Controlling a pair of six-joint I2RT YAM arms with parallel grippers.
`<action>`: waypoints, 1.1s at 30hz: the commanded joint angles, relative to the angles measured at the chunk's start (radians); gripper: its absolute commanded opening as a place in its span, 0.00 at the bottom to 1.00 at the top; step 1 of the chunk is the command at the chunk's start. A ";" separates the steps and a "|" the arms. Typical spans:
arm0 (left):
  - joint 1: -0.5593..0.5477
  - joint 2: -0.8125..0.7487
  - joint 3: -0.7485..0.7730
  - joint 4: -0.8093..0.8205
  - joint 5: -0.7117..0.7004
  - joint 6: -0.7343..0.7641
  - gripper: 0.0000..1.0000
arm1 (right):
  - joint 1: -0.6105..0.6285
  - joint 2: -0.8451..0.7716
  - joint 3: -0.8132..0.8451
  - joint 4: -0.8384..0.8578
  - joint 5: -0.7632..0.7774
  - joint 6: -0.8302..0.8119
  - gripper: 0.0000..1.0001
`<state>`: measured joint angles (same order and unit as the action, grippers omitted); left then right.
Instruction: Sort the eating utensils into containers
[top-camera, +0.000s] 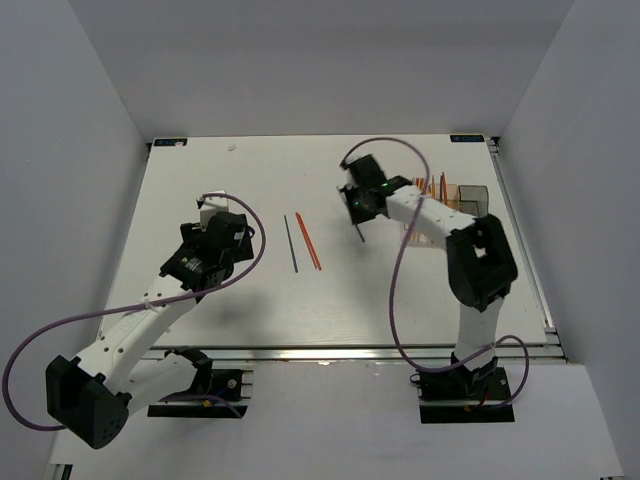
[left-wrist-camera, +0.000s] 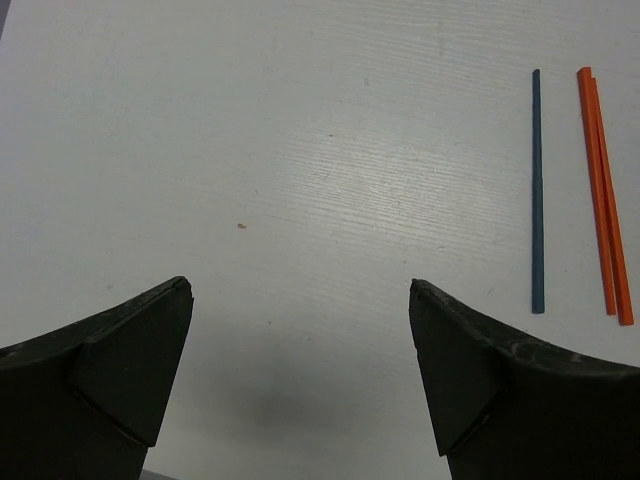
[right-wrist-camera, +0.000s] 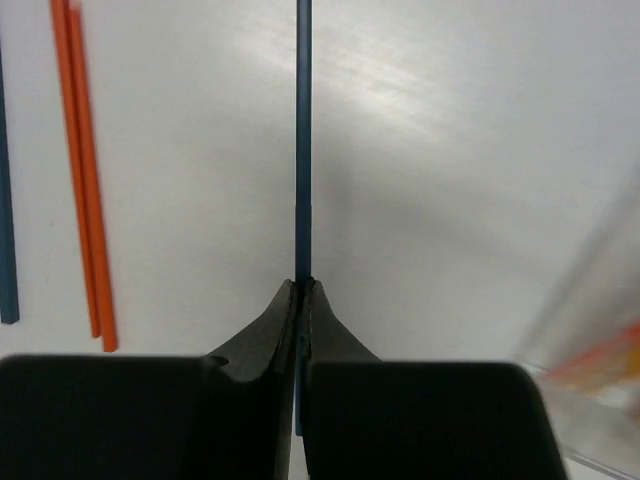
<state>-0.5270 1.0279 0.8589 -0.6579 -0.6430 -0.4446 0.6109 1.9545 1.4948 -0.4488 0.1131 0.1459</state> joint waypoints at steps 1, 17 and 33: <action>-0.001 -0.037 -0.006 0.020 0.023 0.010 0.98 | -0.165 -0.150 0.002 -0.005 0.038 -0.044 0.00; -0.001 -0.020 -0.015 0.057 0.155 0.029 0.98 | -0.685 -0.178 -0.152 0.283 0.192 -0.238 0.00; -0.001 -0.035 -0.021 0.069 0.186 0.038 0.98 | -0.708 -0.183 -0.341 0.438 0.089 -0.224 0.02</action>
<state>-0.5270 1.0172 0.8444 -0.6041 -0.4690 -0.4156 -0.0959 1.7939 1.1576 -0.0761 0.2207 -0.0795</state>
